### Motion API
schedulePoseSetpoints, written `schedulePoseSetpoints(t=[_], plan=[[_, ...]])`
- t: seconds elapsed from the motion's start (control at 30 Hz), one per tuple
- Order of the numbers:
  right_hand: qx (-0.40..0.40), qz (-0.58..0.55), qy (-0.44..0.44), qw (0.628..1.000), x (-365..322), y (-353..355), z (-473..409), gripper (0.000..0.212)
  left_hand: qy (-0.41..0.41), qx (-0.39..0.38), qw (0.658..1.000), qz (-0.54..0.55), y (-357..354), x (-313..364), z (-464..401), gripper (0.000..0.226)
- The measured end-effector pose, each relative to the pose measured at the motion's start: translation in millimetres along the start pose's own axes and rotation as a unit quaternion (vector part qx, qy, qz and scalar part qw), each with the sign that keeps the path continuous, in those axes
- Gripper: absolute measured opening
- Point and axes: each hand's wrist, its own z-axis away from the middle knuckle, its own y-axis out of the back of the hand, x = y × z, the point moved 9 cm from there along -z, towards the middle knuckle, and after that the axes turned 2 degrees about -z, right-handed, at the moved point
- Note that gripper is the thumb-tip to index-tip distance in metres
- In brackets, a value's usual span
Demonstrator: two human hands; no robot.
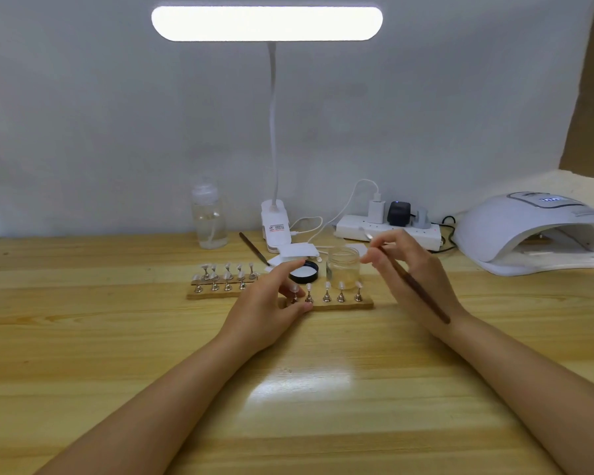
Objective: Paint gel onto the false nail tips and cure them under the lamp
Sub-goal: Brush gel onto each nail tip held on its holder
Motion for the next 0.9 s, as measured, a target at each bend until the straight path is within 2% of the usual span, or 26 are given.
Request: schedulePoseSetpoints(t=[0.13,0.23,0.33,0.67,0.9], plan=[[-0.040,0.017,0.003,0.999,6.5,-1.4,1.9,0.003,0.000,0.001,1.000,0.005,1.0,-0.2,0.3,0.059],[-0.094,0.052,0.024,0.994,5.2,-13.7,6.4,0.013,-0.007,0.005,1.000,0.012,2.8,1.2,0.8,0.058],[-0.116,0.052,0.043,0.991,1.9,-19.2,7.9,0.021,-0.010,0.010,1.000,0.016,4.0,2.0,1.1,0.057],[-0.123,0.069,0.050,0.989,3.9,-20.6,7.1,0.020,0.007,0.021,1.000,0.011,5.4,-2.1,0.7,0.054],[-0.103,0.087,0.140,0.981,-17.7,-20.9,12.8,0.013,0.018,0.020,1.000,0.011,4.2,-4.2,0.6,0.053]])
